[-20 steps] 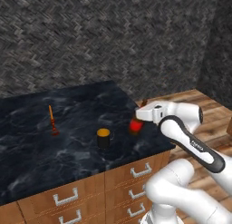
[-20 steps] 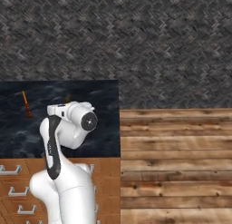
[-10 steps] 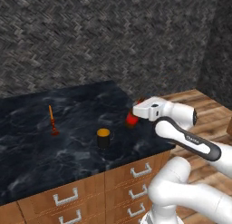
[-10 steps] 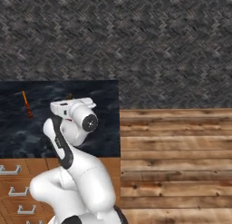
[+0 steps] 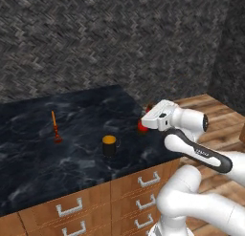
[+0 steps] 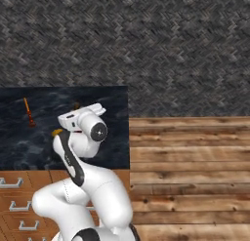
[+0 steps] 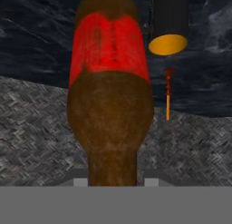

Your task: Open the cabinet directly in front. Then move the beer and the mug to the dining counter with the candle on it.

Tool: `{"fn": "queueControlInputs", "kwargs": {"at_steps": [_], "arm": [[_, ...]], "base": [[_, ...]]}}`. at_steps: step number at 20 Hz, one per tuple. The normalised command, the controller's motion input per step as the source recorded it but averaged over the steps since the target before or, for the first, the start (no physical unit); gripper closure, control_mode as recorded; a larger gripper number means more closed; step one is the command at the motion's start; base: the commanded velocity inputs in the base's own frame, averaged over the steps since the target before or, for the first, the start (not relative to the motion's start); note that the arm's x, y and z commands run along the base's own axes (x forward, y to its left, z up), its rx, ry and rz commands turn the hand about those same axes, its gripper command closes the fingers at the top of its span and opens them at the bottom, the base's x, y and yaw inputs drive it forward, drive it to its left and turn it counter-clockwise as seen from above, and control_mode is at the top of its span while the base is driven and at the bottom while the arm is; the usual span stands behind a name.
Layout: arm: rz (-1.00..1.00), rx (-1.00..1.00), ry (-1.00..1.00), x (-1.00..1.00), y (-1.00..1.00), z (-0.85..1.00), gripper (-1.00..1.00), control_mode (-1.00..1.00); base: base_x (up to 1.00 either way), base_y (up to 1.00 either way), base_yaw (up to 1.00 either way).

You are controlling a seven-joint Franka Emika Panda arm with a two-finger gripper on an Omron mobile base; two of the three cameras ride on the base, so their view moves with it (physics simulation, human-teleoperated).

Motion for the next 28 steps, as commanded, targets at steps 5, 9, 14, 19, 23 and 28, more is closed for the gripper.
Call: {"fn": "queueControlInputs", "kwargs": {"at_steps": [5, 9, 14, 19, 23, 28], "arm": [[0.0, -0.02, 0.03, 0.24, 0.0, -0.21, 1.0, -1.0], [0.0, 0.0, 0.05, 0.34, 0.0, -0.3, 1.0, -1.0], [0.0, 0.0, 0.01, 0.37, 0.0, -0.45, 1.0, -1.0], [0.0, -0.02, 0.0, 0.29, 0.01, -0.53, 1.0, -1.0], [0.0, -0.01, -0.05, 0.08, 0.0, -0.45, 1.0, -1.0], [0.0, 0.0, -0.07, 0.02, 0.0, -0.36, 1.0, -1.0]], "base": [[0.0, 0.0, 0.0], [0.0, 0.0, 0.0], [0.0, 0.0, 0.0], [0.0, 0.0, 0.0], [0.0, 0.0, 0.0], [0.0, 0.0, 0.0]]}}
